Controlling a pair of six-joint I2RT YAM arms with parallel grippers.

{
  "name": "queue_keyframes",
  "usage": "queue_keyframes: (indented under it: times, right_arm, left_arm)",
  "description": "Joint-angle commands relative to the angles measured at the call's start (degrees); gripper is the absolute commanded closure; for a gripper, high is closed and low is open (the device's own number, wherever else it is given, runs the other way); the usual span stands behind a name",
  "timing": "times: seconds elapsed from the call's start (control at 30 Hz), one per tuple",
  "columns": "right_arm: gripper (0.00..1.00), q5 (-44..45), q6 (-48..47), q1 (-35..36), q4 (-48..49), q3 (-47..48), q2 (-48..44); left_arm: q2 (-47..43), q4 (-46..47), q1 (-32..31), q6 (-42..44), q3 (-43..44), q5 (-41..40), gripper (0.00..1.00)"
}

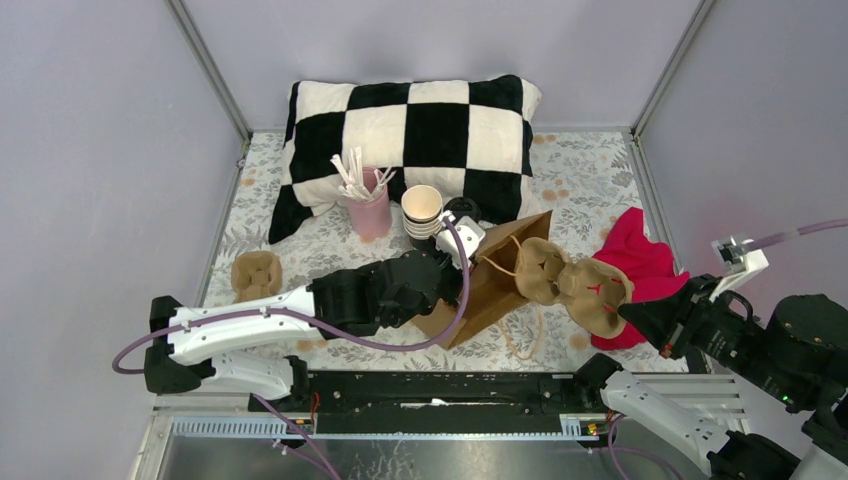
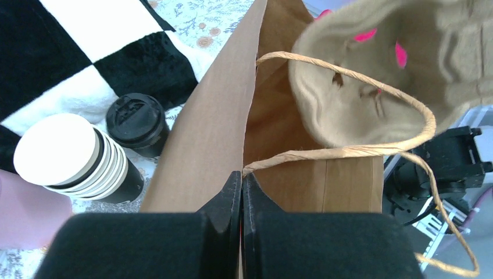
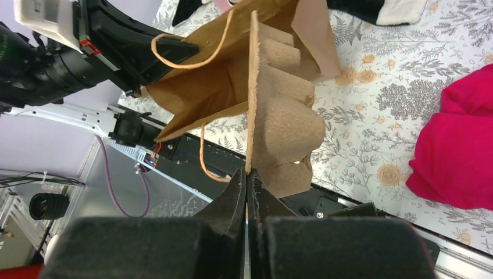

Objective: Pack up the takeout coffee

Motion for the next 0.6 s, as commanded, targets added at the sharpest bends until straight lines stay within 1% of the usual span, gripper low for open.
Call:
queue_keyframes:
  times: [0.0,0.17,0.27,0.57]
  right_arm:
    - [1.0,-1.7,-0.18,0.17,-0.07,-0.97,-0.31]
    - [1.0,-8.61,-0.9,0.13,-0.59,-5.58,-0.24]
    - [1.0,-10.91,-1.92,0.13,0.01,-8.39,1.25]
    - [1.0,-19.42,-3.7,0.13,10.62,-8.68,5.98]
  left_arm:
    - [-2.54,5.14,-0.25,-4.73,0.98,-1.33,1.0]
    - [-3.58,8.22,-0.25,-4.1,-1.0,1.98,1.0]
    - [-3.06,8.45,-0.25,-2.97,-0.71,5.39,1.0]
    - [-1.22,7.97,-0.34,-4.5,0.28,9.27,1.0]
